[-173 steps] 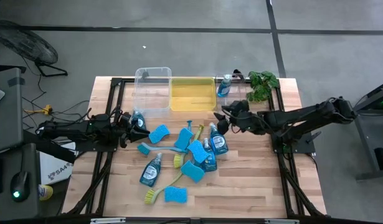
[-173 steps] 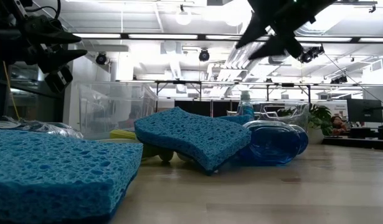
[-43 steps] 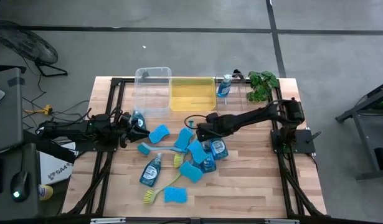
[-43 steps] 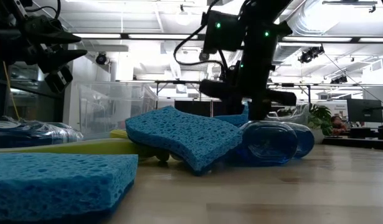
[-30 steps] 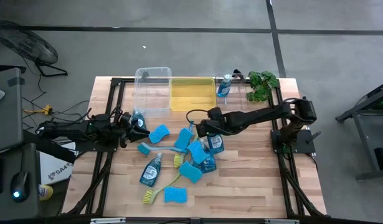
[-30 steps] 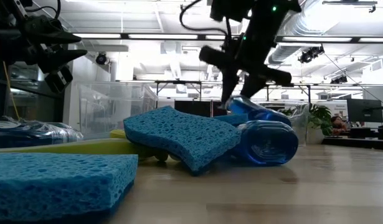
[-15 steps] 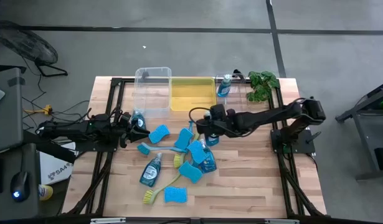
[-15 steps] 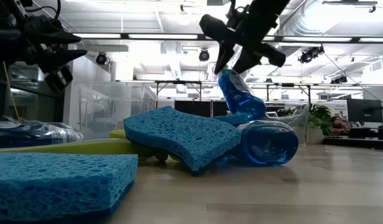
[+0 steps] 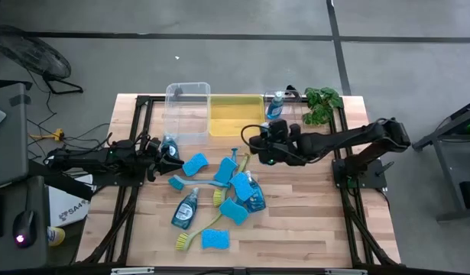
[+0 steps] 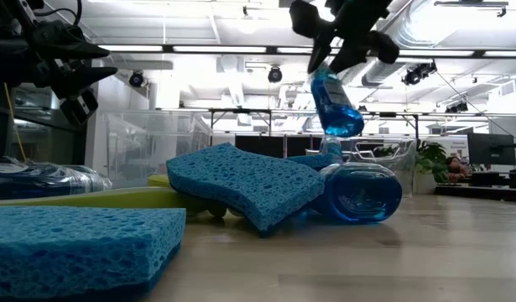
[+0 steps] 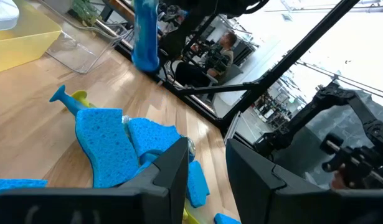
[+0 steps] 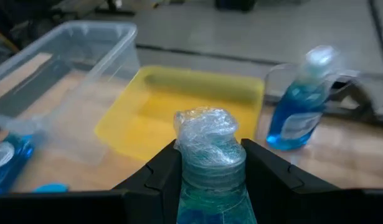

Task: Pick & Place Kitchen Sink Supplies
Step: Put the blue dishwasher liquid into the transparent bin

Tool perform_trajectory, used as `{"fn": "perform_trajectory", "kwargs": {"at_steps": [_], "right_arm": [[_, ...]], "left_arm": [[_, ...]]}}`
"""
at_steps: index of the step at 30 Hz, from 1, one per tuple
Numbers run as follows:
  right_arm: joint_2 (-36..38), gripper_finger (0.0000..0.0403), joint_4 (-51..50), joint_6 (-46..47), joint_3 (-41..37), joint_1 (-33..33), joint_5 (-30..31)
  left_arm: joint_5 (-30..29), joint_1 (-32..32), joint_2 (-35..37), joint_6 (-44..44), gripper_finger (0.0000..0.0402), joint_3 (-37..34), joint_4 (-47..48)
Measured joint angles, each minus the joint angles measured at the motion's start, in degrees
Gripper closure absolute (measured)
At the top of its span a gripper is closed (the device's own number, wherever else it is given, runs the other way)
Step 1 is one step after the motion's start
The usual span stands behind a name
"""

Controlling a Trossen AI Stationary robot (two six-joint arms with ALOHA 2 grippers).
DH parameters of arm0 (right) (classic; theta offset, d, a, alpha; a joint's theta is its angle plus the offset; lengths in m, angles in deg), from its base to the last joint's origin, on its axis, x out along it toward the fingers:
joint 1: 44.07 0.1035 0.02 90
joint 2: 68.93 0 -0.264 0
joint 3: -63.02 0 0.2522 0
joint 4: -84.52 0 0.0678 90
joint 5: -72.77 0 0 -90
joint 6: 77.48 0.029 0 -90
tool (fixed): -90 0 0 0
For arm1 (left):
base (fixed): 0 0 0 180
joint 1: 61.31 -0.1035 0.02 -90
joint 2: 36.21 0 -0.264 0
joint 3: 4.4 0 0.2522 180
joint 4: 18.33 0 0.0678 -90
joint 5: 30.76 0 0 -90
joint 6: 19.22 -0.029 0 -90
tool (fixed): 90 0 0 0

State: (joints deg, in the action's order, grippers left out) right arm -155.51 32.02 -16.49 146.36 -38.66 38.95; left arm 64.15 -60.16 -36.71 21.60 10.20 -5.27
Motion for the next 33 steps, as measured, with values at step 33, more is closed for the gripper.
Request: {"fn": "perform_trajectory", "kwargs": {"at_steps": [33], "right_arm": [[24.9,0.0269,12.1,-23.3,-23.3,-10.2,14.7]], "left_arm": [[0.0,0.0,0.0,0.0,0.0296,0.0,0.0]]}}
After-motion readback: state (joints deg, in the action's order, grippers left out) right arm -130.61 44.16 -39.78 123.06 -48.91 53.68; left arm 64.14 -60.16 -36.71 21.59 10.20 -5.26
